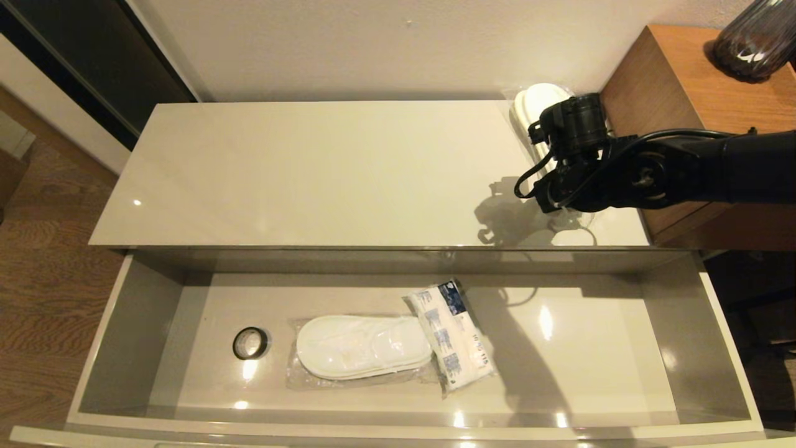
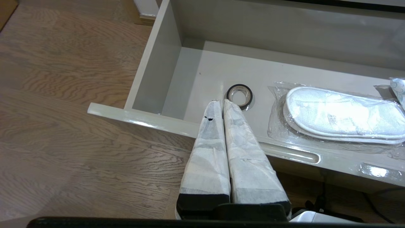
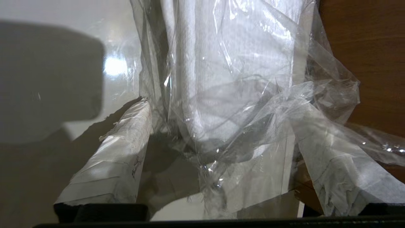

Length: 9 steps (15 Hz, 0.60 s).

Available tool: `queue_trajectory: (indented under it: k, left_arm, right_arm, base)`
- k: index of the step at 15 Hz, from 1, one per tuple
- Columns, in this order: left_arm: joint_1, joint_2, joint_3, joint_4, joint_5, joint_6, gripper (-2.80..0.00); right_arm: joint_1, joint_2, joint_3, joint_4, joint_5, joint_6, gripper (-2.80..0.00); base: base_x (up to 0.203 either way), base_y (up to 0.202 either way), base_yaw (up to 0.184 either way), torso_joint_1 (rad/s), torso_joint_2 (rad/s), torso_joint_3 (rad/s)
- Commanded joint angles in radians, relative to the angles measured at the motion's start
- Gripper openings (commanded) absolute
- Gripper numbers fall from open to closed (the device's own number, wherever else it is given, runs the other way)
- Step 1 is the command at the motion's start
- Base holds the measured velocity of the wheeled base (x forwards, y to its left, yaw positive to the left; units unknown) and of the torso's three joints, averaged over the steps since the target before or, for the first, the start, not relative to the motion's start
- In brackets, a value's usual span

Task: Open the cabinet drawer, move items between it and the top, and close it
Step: Pick up the disposable slippers on the table

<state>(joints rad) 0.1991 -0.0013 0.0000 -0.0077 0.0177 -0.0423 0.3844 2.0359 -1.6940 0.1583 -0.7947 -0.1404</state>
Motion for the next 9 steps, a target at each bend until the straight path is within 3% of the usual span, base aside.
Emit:
queue_trajectory:
  k: [1,7,8,9]
  left_arm:
    - [0.0,-0.039,0.002,0.0,0.001,-0.001,-2.8]
    - [0.0,-0.039,0.002,0.0,0.001,-0.001,-2.8]
    - [0.0,-0.039,0.002,-0.001,0.001,-0.001,-2.8]
    - [0.0,-0.039,0.002,0.0,0.001,-0.001,-2.8]
  right_arm:
    - [-0.028,0.031,-0.025,0.003,-0.002,0.0,0.0]
    - [-0.044,0.051,-0.018,-0.042,0.003,-0.004,0.0]
    - [-0.044,0.053,-0.009,-0.06,0.003,-0.005,-2.8]
    - [-0.044,0.057,-0.007,-0.062,0.003,-0.001,-2.8]
  base:
    - [0.0,0.0,0.0,0.0,0.0,0.0]
    - [0.0,0.0,0.0,0.0,0.0,0.0]
    - [0.0,0.0,0.0,0.0,0.0,0.0]
    - [0.0,0.0,0.0,0.0,0.0,0.0]
